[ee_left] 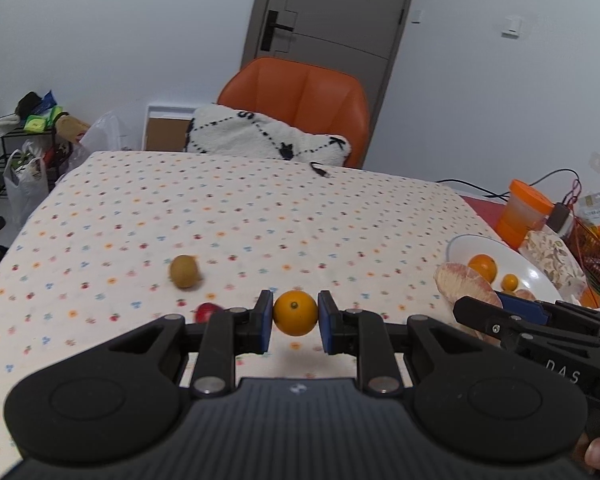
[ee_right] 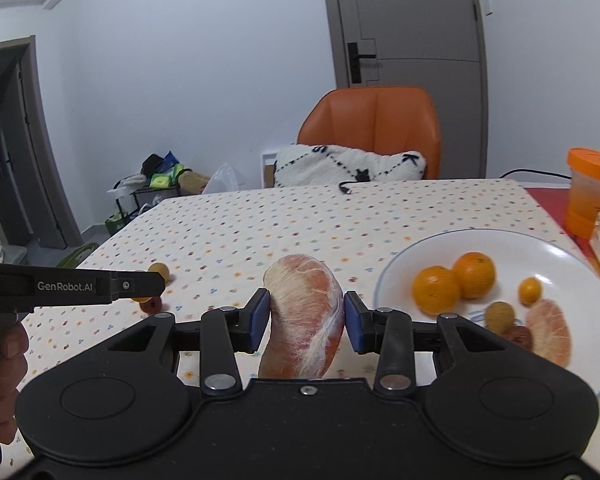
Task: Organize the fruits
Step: 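Carry the small orange and pomelo segment to the plate and open both grippers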
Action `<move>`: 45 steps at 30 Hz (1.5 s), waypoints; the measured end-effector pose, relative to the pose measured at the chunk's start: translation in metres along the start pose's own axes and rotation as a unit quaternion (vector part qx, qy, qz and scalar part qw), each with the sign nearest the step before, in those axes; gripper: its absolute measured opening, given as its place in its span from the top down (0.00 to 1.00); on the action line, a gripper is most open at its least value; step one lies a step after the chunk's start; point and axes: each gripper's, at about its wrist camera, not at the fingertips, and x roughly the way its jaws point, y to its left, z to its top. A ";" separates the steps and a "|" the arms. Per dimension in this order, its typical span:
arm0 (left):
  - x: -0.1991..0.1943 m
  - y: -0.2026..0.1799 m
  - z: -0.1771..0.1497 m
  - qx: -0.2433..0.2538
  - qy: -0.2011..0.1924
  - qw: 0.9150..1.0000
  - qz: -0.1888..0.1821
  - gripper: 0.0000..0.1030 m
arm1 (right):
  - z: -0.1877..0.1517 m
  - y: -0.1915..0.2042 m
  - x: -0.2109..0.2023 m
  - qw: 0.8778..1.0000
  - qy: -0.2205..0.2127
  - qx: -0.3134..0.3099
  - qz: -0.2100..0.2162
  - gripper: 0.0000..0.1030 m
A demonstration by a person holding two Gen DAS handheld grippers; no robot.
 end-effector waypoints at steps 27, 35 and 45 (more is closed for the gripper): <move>0.024 -0.087 0.001 0.065 0.009 0.996 -0.058 0.79 | -0.015 -0.074 -0.048 0.996 -0.037 0.052 -0.069 0.63; 0.032 -0.110 0.001 0.082 0.012 0.994 -0.068 0.79 | -0.019 -0.097 -0.054 0.993 -0.043 0.069 -0.084 0.63; 0.047 -0.134 0.003 0.099 0.019 0.991 -0.084 0.79 | -0.022 -0.110 -0.052 0.992 -0.044 0.081 -0.088 0.63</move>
